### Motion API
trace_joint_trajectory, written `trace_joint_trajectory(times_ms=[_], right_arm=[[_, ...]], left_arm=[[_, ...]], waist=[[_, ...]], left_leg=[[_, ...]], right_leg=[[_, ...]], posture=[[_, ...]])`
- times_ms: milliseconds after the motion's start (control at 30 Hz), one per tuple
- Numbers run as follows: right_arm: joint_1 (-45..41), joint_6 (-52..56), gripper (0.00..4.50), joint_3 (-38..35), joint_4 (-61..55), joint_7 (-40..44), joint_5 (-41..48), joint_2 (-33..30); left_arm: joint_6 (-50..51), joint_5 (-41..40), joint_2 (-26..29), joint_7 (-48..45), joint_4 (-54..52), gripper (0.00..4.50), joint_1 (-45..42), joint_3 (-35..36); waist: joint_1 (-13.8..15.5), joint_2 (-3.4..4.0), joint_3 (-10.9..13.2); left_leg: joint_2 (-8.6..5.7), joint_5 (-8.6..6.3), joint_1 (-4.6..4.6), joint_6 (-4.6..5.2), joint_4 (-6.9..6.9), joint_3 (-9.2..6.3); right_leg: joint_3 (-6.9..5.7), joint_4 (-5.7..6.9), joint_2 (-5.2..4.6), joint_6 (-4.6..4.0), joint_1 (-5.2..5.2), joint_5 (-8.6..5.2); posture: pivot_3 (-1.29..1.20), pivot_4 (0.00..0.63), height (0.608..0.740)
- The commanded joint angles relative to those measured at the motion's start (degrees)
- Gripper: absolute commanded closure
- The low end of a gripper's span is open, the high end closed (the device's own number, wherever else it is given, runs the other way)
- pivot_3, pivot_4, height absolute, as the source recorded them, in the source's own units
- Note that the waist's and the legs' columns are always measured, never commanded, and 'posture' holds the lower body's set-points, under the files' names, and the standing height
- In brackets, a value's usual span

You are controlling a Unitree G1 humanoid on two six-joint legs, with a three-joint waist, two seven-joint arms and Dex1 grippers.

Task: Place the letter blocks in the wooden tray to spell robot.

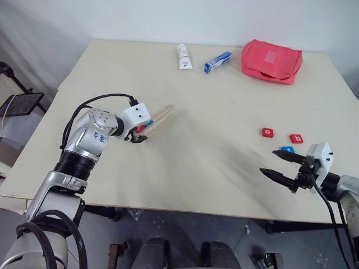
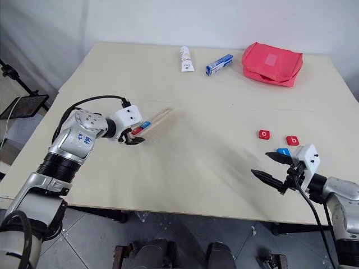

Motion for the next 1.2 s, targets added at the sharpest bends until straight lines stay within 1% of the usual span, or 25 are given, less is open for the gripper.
trace_joint_trajectory(times_ms=[33, 333, 633, 733, 833, 933, 1200], right_arm=[[0.14, -0.74, 0.00, -1.10, -1.15, -0.23, 0.57, 0.14], [0.02, -0.65, 0.00, -1.08, -1.12, -0.27, 0.55, -0.09], [-0.40, -0.52, 0.00, -1.04, -0.64, -0.01, 0.43, -0.51], [-1.48, -0.43, 0.00, -0.43, 0.03, 0.25, 0.22, -0.57], [-2.79, -0.44, 0.00, 0.26, 0.82, 0.61, -0.19, -0.57], [-3.38, -0.48, 0.00, 0.45, 1.31, 0.97, -0.41, -0.65], [-3.46, -0.18, 0.00, 0.21, 1.36, 1.49, -0.53, -1.28]], left_arm=[[1.20, 0.56, -0.98, -3.25, -0.93, 0.03, 2.95, -2.64], [4.84, 1.06, 0.26, -5.69, -6.49, 0.03, 3.39, -1.67], [12.17, 1.70, 2.52, -5.99, -10.38, 0.03, 0.38, 0.46], [14.56, 2.41, 2.45, -5.35, -8.90, 0.03, -2.59, 0.26], [13.29, 4.10, 2.34, -3.73, -5.31, 0.03, -5.38, -0.77], [12.16, 4.09, 1.85, -3.46, -3.16, 0.03, -6.58, -0.95], [14.10, 3.82, 0.61, -4.43, 0.52, 0.03, -8.84, -1.54]], waist=[[0.02, 0.01, 0.00], [0.00, 0.01, 0.00], [-0.12, -0.02, 0.01], [-0.12, -0.07, 0.04], [-0.12, -0.14, 0.09], [-0.09, -0.15, 0.09], [-0.11, -0.19, 0.12]], left_leg=[[0.00, 0.00, 0.00, 0.00, 0.00, 0.00], [-0.01, 0.00, -0.01, 0.00, 0.00, -0.01], [0.01, 0.00, -0.07, 0.00, 0.00, -0.01], [0.02, 0.00, -0.09, 0.00, 0.00, 0.00], [0.03, 0.01, -0.13, 0.00, 0.02, 0.00], [0.02, 0.00, -0.13, 0.00, -0.01, -0.02], [0.01, 0.00, -0.22, 0.01, -0.01, -0.06]], right_leg=[[0.00, 0.00, 0.00, 0.00, 0.00, 0.00], [0.00, 0.01, 0.00, 0.00, 0.00, 0.00], [0.00, 0.00, 0.02, 0.00, -0.07, 0.00], [-0.01, 0.00, 0.03, 0.00, -0.09, 0.00], [-0.01, 0.00, 0.05, 0.00, -0.12, 0.00], [-0.03, 0.00, 0.03, 0.00, -0.13, 0.00], [-0.10, 0.00, 0.03, 0.00, -0.20, 0.00]], posture=[[0.00, 0.150, 0.740], [0.00, 0.150, 0.740], [0.00, 0.150, 0.740], [0.00, 0.150, 0.740], [0.00, 0.150, 0.740], [0.00, 0.150, 0.740], [0.00, 0.150, 0.740]])
